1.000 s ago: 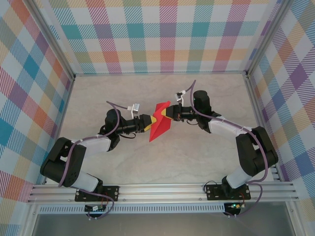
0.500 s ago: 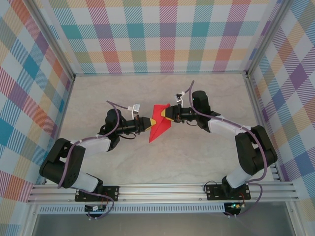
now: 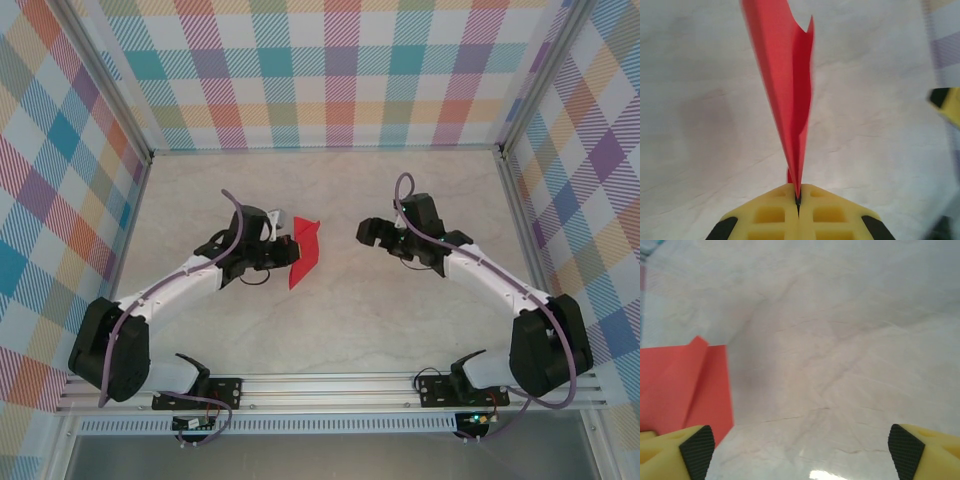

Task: Fold a paper plane with a square sheet of paper (pick it up from the middle)
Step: Turn over the paper at the center of the table.

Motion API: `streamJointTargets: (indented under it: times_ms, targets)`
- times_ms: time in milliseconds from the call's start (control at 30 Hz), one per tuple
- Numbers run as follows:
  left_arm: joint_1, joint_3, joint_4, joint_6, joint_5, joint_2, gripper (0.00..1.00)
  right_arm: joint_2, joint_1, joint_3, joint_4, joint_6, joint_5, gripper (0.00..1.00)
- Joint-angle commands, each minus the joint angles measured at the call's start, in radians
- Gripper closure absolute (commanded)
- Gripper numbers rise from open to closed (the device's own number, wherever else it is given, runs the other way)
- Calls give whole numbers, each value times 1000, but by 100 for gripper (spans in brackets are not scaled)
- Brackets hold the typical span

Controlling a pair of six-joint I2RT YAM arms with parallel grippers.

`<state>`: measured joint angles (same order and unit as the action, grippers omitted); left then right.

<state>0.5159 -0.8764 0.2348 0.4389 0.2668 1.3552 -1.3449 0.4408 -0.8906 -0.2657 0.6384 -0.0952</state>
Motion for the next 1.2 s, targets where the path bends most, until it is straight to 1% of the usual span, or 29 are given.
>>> streamJointTargets:
  times_ms: [0,100,267,367,500,600,700,767,833,967,1067,1167]
  targets:
    - [74,-95,302,-108,-391,31,100,38,-2,38,-74,-7,131,4]
    - [136,-167,405,-107,-612,86,100,62,-1,57,-85,9,171,2]
    - [214,-250,512,-45,-870,203,100,95,-2,82,-98,38,216,1]
    - [252,-292,565,-5,-965,284,100,107,-1,95,-101,54,221,1]
    - [298,-331,592,43,-1014,389,100,108,-2,102,-110,67,224,1]
    - [313,-344,575,60,-976,443,100,105,-2,101,-116,74,228,1]
    - [321,-335,528,69,-891,471,93,102,-2,100,-123,81,235,1]
    - [325,-328,492,70,-827,478,86,101,-1,100,-128,87,243,1]
    - [325,-317,455,69,-759,476,78,97,-1,99,-135,93,248,2]
    - [323,-298,398,53,-661,445,65,86,-2,93,-136,92,240,2]
    - [308,-273,357,40,-591,391,55,69,-1,83,-128,72,208,3]
    - [279,-225,294,28,-498,309,45,42,8,72,-108,48,149,5]
